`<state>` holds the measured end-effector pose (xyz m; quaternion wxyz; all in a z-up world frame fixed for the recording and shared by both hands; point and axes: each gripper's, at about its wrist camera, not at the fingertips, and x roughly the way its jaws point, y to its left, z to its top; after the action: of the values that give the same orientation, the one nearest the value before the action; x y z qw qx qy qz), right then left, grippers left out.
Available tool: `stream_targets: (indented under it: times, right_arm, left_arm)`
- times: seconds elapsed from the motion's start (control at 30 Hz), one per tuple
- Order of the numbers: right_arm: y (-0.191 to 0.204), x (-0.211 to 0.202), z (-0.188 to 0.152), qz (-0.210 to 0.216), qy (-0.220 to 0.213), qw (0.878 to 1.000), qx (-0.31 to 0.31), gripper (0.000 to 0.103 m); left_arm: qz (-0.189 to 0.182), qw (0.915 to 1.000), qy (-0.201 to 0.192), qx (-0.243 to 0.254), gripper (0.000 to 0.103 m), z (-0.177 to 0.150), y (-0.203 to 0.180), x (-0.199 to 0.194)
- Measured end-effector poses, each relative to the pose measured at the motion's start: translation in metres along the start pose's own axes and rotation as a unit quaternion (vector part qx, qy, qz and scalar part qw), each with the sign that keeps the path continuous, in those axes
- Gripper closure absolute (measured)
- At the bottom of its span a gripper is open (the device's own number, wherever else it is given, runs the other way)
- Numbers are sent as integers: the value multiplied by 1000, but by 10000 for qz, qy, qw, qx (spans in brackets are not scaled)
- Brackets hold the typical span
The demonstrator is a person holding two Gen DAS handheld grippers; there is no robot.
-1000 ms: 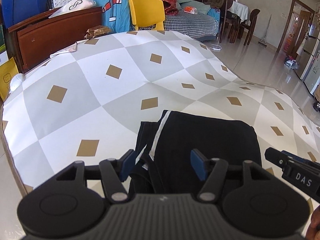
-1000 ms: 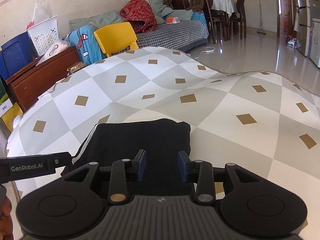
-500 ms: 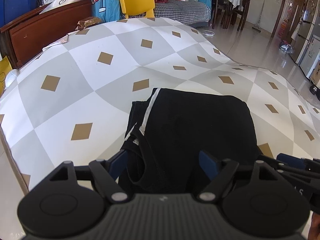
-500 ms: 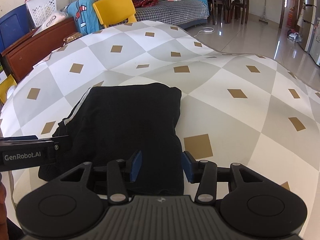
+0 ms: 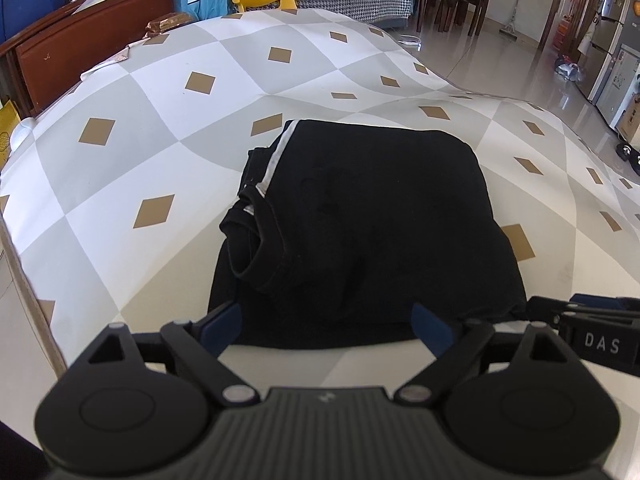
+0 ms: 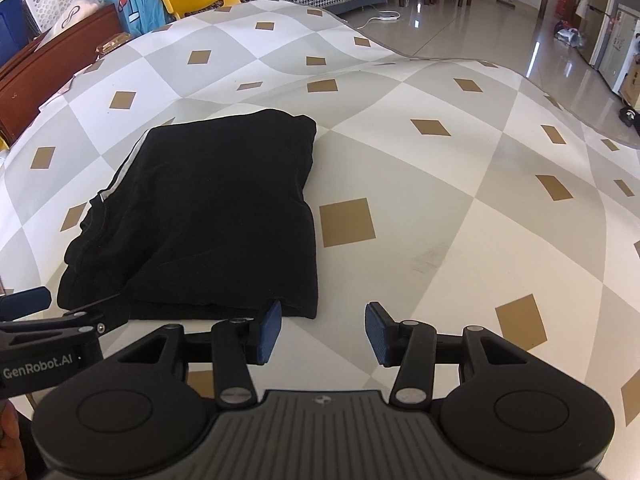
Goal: Fold clothes
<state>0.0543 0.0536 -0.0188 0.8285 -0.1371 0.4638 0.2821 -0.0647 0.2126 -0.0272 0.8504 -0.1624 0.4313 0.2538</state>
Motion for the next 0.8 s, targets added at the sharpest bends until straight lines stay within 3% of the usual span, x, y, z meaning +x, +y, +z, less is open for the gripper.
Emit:
stream_targets:
  times: [0.8]
  right_arm:
    - [1,-37,-23,-29,48,9995,-306,57]
  left_arm:
    - [141,9995,258,-62,0,-33,-10,-34]
